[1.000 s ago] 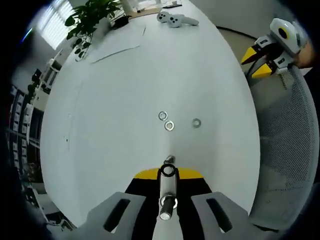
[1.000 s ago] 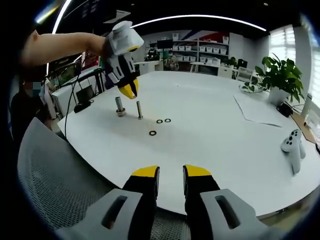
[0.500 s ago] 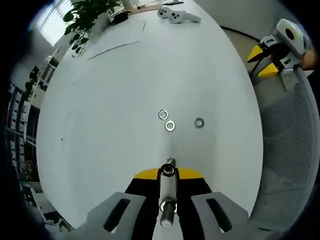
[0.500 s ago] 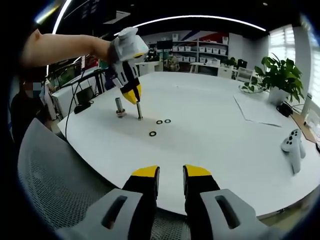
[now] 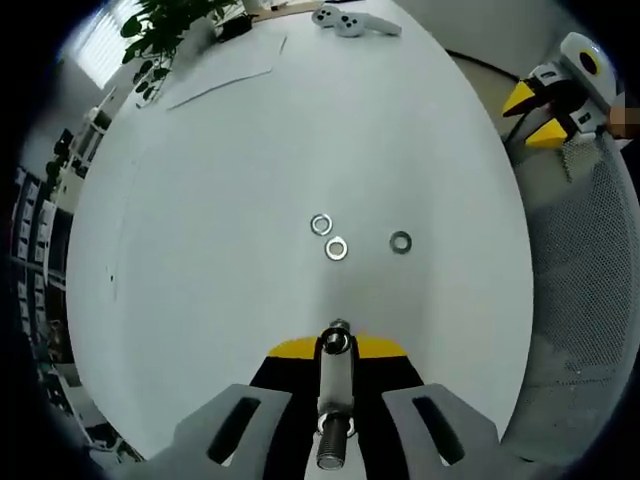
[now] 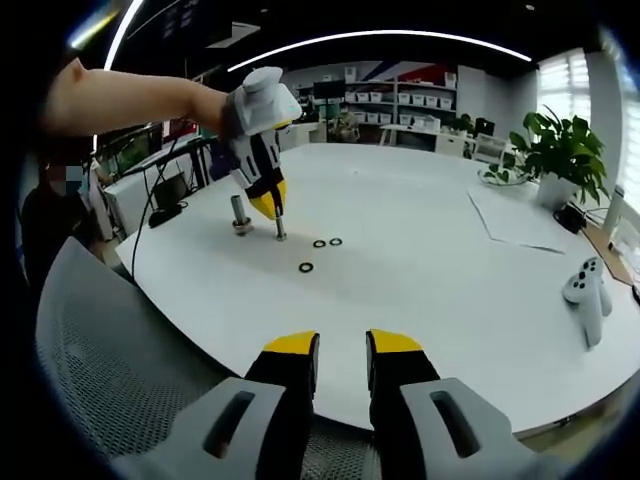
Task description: Place the washer onto the threaded stud by aligning its center hole with the stud, sliding it down to the base, and recovering from edge contact or off-axis alignment until the washer reaches the visible bottom stop.
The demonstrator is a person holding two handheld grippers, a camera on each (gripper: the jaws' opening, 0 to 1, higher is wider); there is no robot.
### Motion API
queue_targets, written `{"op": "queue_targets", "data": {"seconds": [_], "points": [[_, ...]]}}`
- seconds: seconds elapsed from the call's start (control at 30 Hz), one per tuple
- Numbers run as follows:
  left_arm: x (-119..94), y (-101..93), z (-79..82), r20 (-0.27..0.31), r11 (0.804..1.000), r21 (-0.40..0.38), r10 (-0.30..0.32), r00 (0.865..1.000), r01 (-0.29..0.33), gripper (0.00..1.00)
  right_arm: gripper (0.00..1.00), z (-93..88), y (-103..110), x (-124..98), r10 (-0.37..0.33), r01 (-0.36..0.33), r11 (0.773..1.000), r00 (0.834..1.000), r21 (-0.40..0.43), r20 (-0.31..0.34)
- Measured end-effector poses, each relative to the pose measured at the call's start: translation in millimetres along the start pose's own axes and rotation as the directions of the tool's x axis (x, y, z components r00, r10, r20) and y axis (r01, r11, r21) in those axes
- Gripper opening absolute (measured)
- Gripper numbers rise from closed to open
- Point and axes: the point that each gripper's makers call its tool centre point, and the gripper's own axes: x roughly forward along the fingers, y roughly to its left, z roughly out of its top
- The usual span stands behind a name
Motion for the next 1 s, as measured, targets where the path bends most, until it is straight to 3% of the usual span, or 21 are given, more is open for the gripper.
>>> {"op": "queue_targets", "data": {"seconds": [0.5, 0.8, 0.93, 1.0], "points": [[24, -2.4, -5.7, -0.042, 1.0, 0.008, -0.015, 0.999, 0.015, 0.09, 0.22, -0.2, -1, 0, -0.005, 0.005, 1.0, 1.0, 0.003, 0.0], [28, -1.8, -5.3, -0.033, 0.999, -0.016, -0.034, 0.999, 0.033, 0.1, 0.22, 0.0, -1, 0, -0.005, 0.005, 1.0, 1.0, 0.004, 0.001], [23, -2.0, -5.1, -0.018, 0.999, 0.035, -0.026, 0.999, 0.027, 0.23, 0.22, 0.0, -1, 0, -0.004, 0.004, 1.0, 1.0, 0.004, 0.001], [21, -4.0, -4.9, -0.011, 0.999, -0.025, -0.045, 0.999, 0.045, 0.28, 0.22, 0.0, -1, 0, -0.003, 0.003, 1.0, 1.0, 0.003, 0.0]]}}
